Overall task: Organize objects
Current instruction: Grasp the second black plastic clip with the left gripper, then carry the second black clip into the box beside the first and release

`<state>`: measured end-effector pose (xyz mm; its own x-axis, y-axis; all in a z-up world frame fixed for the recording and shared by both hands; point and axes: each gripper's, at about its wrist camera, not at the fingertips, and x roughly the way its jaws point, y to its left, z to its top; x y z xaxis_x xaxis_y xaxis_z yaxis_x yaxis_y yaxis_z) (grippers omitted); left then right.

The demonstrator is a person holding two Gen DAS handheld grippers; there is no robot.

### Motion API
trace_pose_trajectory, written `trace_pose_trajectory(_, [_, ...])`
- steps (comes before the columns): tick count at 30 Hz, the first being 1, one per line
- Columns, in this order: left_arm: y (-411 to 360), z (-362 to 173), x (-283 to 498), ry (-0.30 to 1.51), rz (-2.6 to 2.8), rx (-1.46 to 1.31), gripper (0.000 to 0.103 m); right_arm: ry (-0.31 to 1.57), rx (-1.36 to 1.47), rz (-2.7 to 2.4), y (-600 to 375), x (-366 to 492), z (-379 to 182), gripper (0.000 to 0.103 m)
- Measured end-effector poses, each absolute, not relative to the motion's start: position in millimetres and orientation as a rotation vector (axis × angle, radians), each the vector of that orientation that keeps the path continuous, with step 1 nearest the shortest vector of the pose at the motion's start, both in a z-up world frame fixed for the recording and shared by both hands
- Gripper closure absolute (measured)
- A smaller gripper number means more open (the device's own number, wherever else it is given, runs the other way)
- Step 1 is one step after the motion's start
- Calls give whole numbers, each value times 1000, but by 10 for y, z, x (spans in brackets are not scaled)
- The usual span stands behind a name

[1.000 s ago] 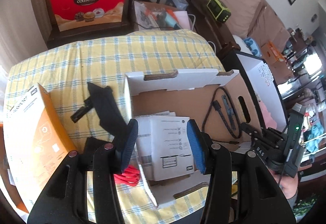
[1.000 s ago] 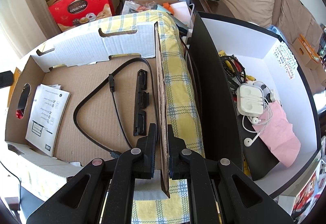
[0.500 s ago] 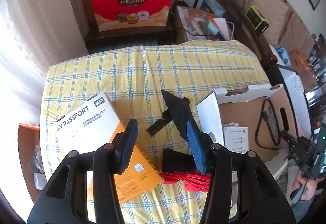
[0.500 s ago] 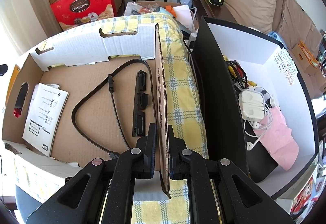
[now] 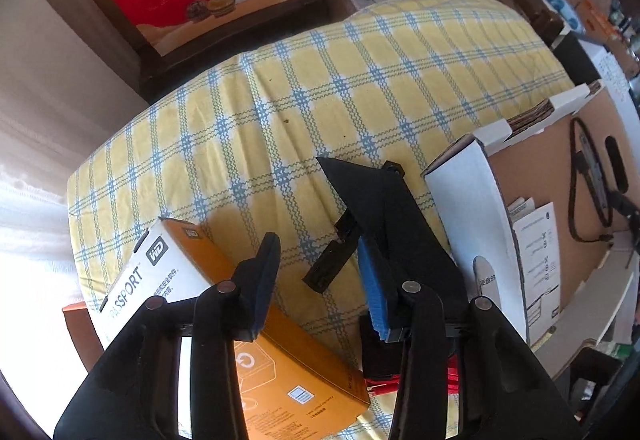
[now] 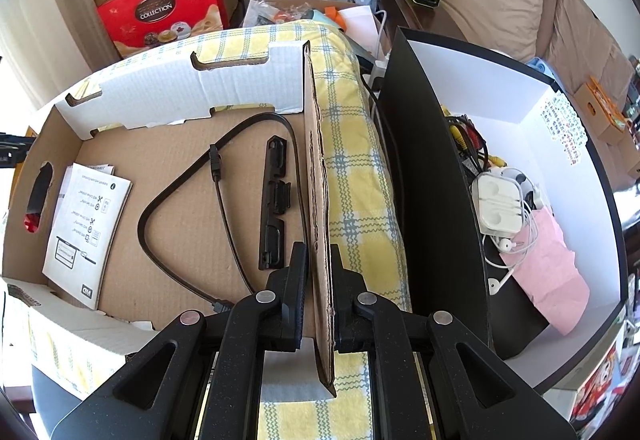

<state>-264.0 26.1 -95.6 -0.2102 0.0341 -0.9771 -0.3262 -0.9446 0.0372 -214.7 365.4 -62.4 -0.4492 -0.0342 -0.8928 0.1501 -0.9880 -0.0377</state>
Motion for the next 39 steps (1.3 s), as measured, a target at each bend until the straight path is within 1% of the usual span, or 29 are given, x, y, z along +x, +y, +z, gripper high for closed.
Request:
trace_pose_trajectory(3, [278,-1031,-2677,363,2226,-1830,67,168,1587,-2578,3655,-2144,-625,94])
trace_pose_trajectory(7, [267,-1060,-2709,342,2218,-1826,68,165,1587,-2578,3654,-2144,-626,94])
trace_pose_trajectory(9, [267,-1055,-2718,341,2210,-1811,74,161,1587,-2577,3653,-2142,-629,94])
trace_pose_trajectory(10, [274,-1052,-2716,335,2199,-1802,83,162,1587,-2577,3652,-2144,-631,94])
trace_pose_trajectory(11, [280,-1052,-2716,343,2197,-1794,88,163,1588,-2577,3652,-2144,-631,94])
trace_pose_trajectory(14, [302,-1049,-2700,379,2222,-1776,91,161,1589,-2577,3652,-2145,-632,94])
trace_pose_trajectory(16, [262,-1015,-2699,350,2275,-1767,92,162,1589,-2577,3650,-2143,-634,94])
trace_pose_trajectory(19, [149,-906,-2697,257,2333,-1745,92,162,1589,-2577,3650,-2143,-633,94])
trace_pose_trajectory(23, [26,-687,-2635,133,2365,-1692,92,158,1589,-2577,3650,-2145,-637,94])
trace_pose_trajectory(27, [19,-450,-2528,56,2391,-1620,92,158,1590,-2577,3648,-2141,-639,94])
trace_pose_trajectory(33, [251,-177,-2314,-64,2327,-1517,92,136,1591,-2568,3675,-2146,-647,94])
trace_pose_trajectory(39, [749,-160,-2112,-135,2182,-1494,92,131,1594,-2564,3688,-2153,-644,94])
